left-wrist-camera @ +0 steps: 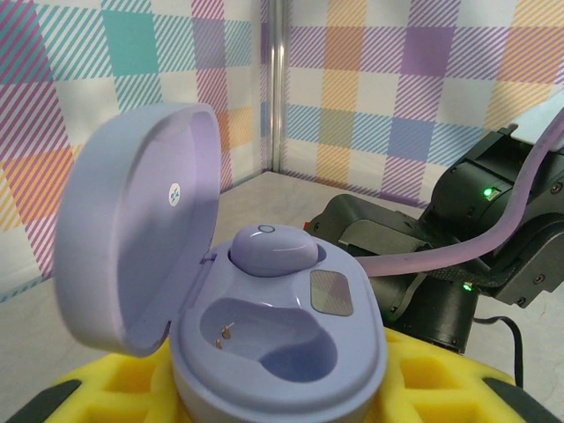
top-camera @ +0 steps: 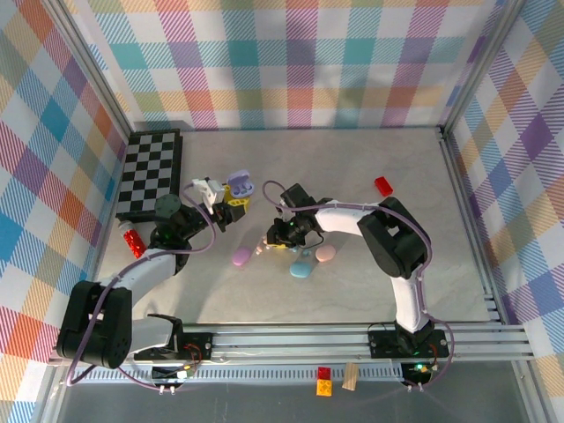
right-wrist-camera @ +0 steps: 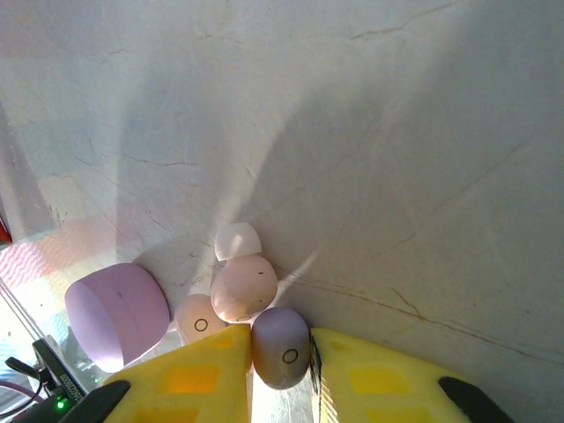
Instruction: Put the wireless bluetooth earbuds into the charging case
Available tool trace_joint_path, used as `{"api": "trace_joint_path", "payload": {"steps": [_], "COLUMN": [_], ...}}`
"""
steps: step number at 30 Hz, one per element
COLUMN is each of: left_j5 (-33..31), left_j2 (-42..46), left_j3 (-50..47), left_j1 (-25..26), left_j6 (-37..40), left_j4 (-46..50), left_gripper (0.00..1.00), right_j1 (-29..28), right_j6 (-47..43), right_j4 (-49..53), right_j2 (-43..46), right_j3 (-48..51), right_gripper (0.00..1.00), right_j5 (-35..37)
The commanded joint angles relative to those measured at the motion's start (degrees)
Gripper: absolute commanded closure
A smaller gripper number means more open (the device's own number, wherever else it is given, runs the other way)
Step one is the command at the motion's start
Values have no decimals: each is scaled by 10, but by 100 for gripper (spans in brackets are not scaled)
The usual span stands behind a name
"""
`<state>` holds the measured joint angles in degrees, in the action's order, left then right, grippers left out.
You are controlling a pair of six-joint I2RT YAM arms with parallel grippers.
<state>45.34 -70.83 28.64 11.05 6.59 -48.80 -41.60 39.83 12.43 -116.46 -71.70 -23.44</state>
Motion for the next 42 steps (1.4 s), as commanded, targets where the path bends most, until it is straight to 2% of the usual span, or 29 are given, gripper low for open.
{"api": "trace_joint_path", "payload": {"steps": [1, 7, 15, 20, 30, 35, 42], "left_j5": [-2, -1, -23, -46, -77, -100, -128], "left_j2": [19, 20, 16, -1, -71, -94, -126], "left_j3": [-7, -9, -2, 6, 40, 54, 75], "left_j1": [-7, -6, 16, 42, 108, 139, 190], "left_j6": [20, 22, 46, 63, 100, 105, 117], "left_j4": [9, 8, 32, 32, 33, 27, 28], "left_gripper": [64, 64, 64, 64, 64, 64, 64], "right_j1": [-5, -5, 8, 22, 25, 25, 25], "right_j6": [-3, -11, -23, -39, -85, -92, -110], "right_j4": [13, 5, 7, 44, 150, 153, 162], "right_j2": [-25, 23, 131, 212, 348, 374, 362], "right_j3": [-2, 20, 74, 90, 45, 16, -26], "right_gripper": [80, 81, 81, 81, 81, 81, 81], "right_j5": [20, 63, 129, 134, 132, 106, 82]}}
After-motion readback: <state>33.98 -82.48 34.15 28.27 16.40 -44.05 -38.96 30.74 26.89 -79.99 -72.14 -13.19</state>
